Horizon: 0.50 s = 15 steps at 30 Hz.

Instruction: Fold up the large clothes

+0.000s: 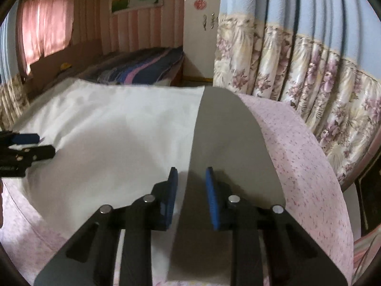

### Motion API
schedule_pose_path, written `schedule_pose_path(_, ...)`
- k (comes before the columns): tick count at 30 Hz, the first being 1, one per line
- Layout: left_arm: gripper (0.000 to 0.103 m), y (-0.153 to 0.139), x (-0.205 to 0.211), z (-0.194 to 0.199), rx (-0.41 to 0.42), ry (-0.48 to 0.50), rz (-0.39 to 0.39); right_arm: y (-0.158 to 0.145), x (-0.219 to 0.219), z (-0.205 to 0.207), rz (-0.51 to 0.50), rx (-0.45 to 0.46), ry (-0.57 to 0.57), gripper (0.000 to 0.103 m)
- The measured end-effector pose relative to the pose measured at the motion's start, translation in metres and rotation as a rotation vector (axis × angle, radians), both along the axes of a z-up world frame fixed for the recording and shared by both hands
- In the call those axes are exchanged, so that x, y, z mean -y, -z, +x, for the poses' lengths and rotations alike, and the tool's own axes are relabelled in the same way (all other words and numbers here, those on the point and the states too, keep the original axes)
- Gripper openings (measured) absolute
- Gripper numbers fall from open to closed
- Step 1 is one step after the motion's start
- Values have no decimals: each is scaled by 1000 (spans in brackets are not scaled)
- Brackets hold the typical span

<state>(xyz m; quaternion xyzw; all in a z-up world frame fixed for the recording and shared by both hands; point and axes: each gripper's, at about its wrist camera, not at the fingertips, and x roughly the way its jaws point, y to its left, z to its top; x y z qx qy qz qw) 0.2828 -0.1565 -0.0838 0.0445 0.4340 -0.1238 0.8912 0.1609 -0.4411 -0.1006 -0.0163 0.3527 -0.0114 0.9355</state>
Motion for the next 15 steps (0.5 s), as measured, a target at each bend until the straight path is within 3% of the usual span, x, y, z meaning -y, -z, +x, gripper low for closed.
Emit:
schedule_pose_path(5,82,31,-8,36,-102,-23,2,22,20,31,-17,-72,18,13)
schedule_pose_path(7,83,38,-4,41,-109,-9,32,28,29,41,14,-100,29,13)
schedule_pose_path(12,87,44,-9,51,-153,5,21,29,33,48,18,-120,24,13)
schedule_pose_path(15,87,42,-9,50,-153,-3,32,12,43,37,102,-103,38,17)
